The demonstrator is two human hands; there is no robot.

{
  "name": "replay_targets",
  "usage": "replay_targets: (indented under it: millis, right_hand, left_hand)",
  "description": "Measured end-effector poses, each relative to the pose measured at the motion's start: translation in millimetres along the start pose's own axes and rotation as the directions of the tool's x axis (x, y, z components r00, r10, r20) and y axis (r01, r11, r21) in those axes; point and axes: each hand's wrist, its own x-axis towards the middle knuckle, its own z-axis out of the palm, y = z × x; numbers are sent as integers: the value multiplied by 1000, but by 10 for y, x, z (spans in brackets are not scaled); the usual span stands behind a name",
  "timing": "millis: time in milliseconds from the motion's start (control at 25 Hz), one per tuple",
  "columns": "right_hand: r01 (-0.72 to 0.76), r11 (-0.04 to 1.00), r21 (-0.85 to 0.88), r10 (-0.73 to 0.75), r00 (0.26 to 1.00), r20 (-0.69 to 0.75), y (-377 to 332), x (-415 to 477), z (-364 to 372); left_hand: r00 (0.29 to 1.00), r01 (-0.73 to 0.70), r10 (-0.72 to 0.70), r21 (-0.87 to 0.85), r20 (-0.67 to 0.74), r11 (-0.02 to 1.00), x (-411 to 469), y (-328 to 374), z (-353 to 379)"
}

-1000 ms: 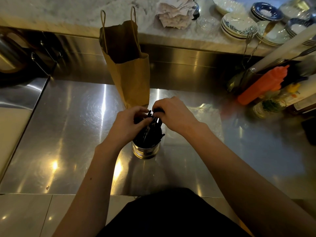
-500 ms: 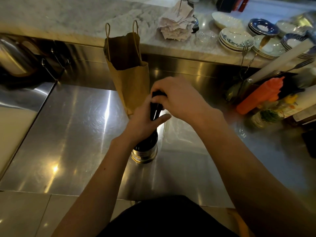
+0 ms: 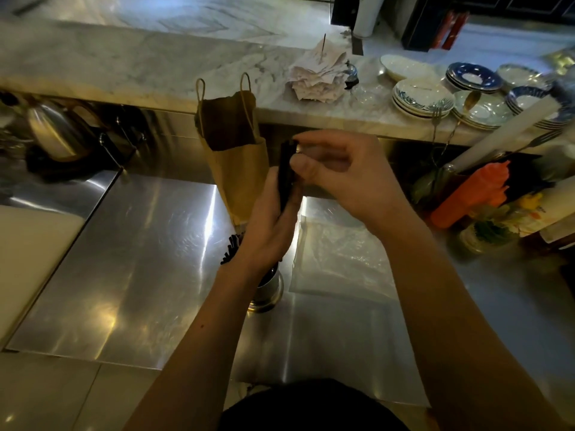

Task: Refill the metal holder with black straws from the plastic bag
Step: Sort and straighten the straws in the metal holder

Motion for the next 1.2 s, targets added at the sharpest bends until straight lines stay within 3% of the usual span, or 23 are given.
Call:
replay_targets:
  millis: [80, 240, 400, 760, 1040, 1200]
  right_hand:
    - [-18, 992, 128, 17, 1000, 8, 64, -80, -41]
    - [16, 998, 63, -11, 996, -88, 202, -168, -43]
    - [23, 998, 55, -15, 992, -129, 261, -223, -52]
    - [62, 991, 119, -27, 962, -273, 351, -315, -42]
    - [139, 988, 72, -120, 967, -225, 319, -340, -155]
    - [130, 990, -53, -136, 979, -153, 312, -341, -163]
  left_hand:
    - [988, 151, -144, -191, 51, 970, -46, 81, 20]
    - [929, 358, -298, -319, 221, 878, -153, 106, 76]
    - [907, 390, -290, -353, 304, 850, -243, 171, 131]
    - [877, 467, -339, -434, 340, 770, -275, 302, 133]
    - [854, 486, -322, -405, 409, 774, -262, 373, 94]
    - [847, 492, -326, -386, 420, 780, -234, 374, 77]
